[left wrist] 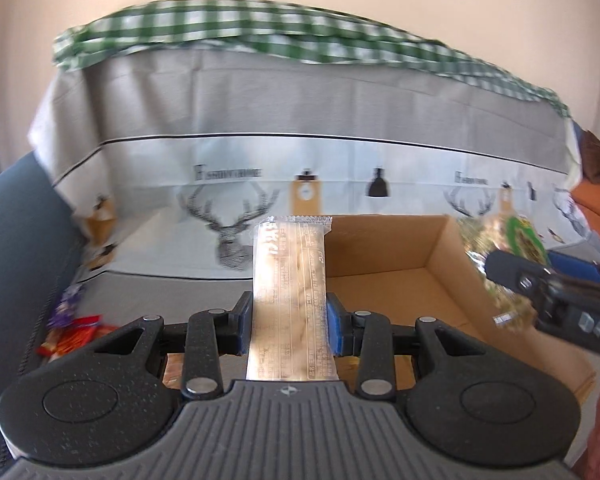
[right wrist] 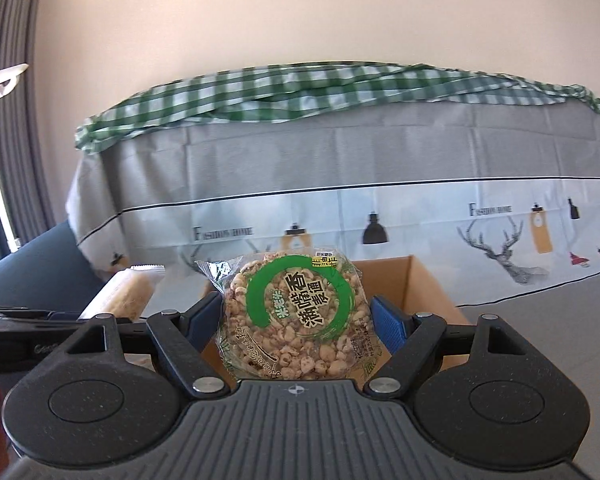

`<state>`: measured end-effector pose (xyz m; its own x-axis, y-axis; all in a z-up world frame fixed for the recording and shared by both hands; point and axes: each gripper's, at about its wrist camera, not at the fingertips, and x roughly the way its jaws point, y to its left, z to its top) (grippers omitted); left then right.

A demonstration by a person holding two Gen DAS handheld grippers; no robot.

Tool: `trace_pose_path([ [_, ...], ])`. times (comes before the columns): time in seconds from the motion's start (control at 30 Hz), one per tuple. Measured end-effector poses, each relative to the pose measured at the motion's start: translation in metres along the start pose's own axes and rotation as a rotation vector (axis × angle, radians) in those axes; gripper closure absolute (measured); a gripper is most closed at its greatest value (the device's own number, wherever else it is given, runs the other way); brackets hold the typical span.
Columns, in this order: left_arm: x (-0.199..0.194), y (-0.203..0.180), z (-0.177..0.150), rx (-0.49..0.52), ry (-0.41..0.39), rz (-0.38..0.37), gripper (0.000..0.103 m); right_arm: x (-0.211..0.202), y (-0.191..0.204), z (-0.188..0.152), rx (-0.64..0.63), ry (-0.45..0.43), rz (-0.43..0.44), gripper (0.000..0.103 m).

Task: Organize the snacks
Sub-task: 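Carry the puffed snack pack and nut bag over the box with both tools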

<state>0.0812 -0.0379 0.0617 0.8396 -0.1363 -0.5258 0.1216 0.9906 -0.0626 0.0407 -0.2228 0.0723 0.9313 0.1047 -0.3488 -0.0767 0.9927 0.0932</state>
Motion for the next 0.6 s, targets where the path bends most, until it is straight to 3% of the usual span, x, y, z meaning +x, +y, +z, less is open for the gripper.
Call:
trace_pose_path([
  [0.27,0.024,-0.04,-0.002,0.055,0.004,-0.074,0.063,0.013,-0.048,-0.005,0.101,0.062,-0.094,0.022],
  [0.6,0.035,-0.056,-0.005,0.051,0.024,-0.107,0.063,0.017,-0.053,-0.01,0.092,0.11,-0.113,0.022],
])
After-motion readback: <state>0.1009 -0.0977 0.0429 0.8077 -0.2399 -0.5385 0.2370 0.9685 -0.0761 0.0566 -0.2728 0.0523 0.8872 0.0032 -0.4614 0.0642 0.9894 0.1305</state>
